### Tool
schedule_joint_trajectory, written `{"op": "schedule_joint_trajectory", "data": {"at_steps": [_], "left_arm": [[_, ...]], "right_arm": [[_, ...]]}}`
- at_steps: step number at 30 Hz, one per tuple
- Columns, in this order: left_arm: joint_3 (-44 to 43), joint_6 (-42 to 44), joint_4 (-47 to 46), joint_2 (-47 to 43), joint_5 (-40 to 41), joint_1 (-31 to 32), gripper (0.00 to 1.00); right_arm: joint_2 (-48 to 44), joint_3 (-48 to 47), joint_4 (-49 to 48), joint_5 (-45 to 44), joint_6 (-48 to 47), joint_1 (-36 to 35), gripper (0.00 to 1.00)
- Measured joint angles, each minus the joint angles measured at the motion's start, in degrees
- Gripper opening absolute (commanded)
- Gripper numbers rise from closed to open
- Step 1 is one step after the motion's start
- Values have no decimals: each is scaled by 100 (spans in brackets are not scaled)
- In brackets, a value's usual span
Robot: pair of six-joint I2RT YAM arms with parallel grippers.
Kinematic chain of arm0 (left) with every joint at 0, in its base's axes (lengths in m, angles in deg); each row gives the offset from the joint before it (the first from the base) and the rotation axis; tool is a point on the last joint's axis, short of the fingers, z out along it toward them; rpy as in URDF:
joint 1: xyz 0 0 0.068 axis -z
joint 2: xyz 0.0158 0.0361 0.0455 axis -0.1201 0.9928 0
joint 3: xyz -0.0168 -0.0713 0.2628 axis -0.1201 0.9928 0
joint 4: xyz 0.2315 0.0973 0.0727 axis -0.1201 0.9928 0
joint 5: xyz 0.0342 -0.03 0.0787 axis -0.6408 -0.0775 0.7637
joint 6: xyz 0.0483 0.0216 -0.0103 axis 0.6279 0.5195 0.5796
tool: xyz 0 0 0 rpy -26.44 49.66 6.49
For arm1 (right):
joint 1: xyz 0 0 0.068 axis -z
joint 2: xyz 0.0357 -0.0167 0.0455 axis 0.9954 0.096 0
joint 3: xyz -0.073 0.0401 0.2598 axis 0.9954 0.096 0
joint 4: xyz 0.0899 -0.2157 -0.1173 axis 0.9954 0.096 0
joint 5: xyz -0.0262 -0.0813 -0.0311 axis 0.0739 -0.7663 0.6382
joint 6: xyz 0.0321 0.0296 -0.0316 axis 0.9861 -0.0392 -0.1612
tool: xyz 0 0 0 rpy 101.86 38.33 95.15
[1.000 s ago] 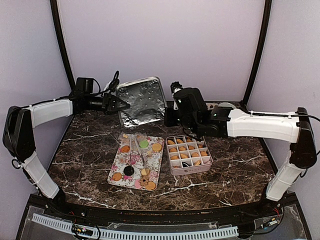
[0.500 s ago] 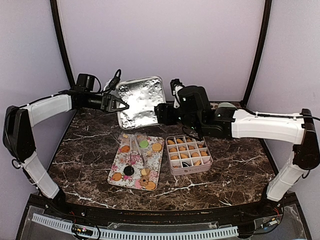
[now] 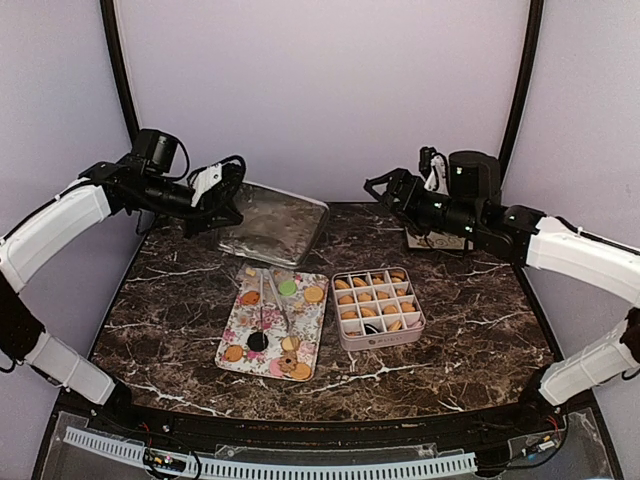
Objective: Pack the cookies
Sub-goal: Pass from the left arm to the right
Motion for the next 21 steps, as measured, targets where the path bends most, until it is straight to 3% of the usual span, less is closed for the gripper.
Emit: {"op": "schedule_joint_trajectory", "data": {"at_steps": [4,10,16,21], "left_arm": [[326,1064,-278,-621,769,356,0],[1943,2894,-1982,-1864,1676,767,0],[3362,4500,-3602,-2634,1672,981,0],[3893,5322,-4898,-2789,1467,1016,0]], "right_arm": [[227,254,-199,787,682,122,86],[603,627,-1005,1510,1320,120,86],[804,717,-1759,2050,1943,120,86],[1110,673,-2166,2363,2142,81,87]]}}
